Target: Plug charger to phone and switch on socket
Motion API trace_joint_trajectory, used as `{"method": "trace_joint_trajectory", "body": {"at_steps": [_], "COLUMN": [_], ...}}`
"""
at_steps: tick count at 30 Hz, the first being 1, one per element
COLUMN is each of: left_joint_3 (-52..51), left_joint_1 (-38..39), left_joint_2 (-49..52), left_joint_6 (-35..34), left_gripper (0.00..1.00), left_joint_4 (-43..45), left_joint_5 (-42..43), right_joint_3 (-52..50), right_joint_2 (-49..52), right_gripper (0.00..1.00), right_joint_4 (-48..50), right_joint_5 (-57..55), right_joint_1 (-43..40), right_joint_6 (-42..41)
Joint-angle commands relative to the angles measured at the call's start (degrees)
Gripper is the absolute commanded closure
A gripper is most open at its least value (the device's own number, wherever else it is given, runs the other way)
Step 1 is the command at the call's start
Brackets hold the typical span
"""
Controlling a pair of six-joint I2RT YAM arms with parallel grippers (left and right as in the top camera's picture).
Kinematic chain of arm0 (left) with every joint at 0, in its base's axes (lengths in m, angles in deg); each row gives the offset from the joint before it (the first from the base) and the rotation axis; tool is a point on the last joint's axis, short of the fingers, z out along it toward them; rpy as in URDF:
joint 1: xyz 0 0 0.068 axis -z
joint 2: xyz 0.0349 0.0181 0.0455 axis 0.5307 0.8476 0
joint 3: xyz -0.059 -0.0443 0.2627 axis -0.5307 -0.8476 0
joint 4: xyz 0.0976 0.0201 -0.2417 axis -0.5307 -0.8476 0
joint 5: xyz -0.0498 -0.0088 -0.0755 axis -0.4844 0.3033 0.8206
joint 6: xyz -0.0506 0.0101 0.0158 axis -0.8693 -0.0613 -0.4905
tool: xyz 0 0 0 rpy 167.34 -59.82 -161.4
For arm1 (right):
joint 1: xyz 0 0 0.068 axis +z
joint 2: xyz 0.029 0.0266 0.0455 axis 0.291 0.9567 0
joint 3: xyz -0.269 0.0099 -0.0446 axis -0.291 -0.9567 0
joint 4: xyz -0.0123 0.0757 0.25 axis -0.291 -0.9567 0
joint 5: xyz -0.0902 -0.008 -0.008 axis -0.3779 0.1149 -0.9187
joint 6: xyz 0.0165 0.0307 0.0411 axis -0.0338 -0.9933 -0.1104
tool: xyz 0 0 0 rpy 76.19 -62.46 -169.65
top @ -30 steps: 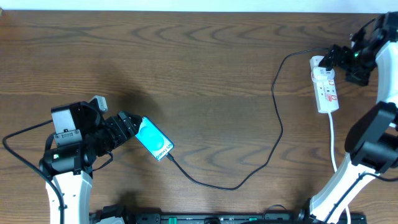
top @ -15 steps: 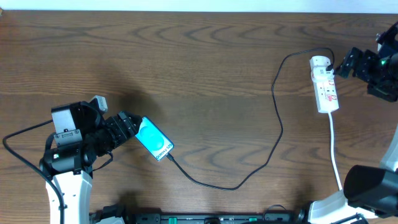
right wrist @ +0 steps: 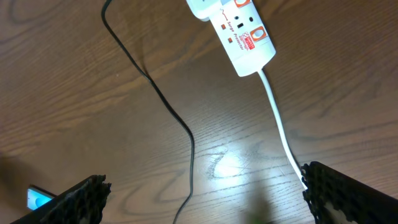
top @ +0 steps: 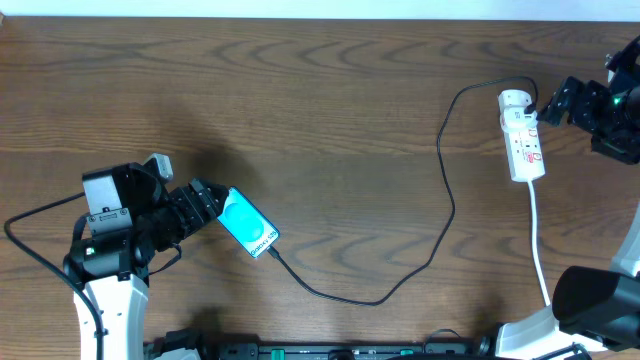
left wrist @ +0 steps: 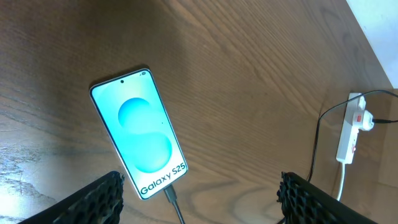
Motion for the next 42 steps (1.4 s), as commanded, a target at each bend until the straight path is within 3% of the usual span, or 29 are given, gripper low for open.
{"method": "trace_joint_trajectory", "body": {"at_steps": [1, 12, 18, 22, 29, 36, 42], "left_joint_3": [0.94, 0.94, -1.53, -6.45, -19.82, -32.74, -33.9], "left_joint_1": [0.02, 0.07, 2.95, 8.2, 16.79, 17.16, 13.46], "left_joint_2": [0.0, 0.0, -2.45, -7.69, -25.99, -46.38, -52.26], "left_joint_6": [-0.28, -0.24, -0.26, -0.26, -0.24, -0.26, -0.24], "left_gripper": [0.2, 0.19, 0.19, 0.19, 0.2, 0.19, 0.19], "left_joint_4": [0.04, -1.16, -10.05, -8.02, 15.13, 45.81, 52.06], "left_joint_5": [0.33, 0.31, -13.86, -21.05, -23.76, -27.69, -31.91], "right_joint_3": [0.63, 0.63, 0.63, 0.63, 0.63, 0.63, 0.63], "right_joint_2": [-0.59, -0.59, -0.59, -0.59, -0.59, -0.59, -0.59], "right_gripper": [0.01, 0.01, 0.01, 0.01, 0.01, 0.01, 0.01], "right_joint_4": [-0.02, -0.04, -0.04, -0.04, -0.04, -0.04, -0.04], "right_joint_5": [-0.22, -0.22, -0.22, -0.22, -0.2, -0.2, -0.2], "right_joint_1": [1.36, 1.33, 1.36, 1.36, 1.36, 1.36, 1.36], "right_joint_6": [-0.81, -0.81, -0.81, -0.81, -0.81, -0.81, -0.81]}}
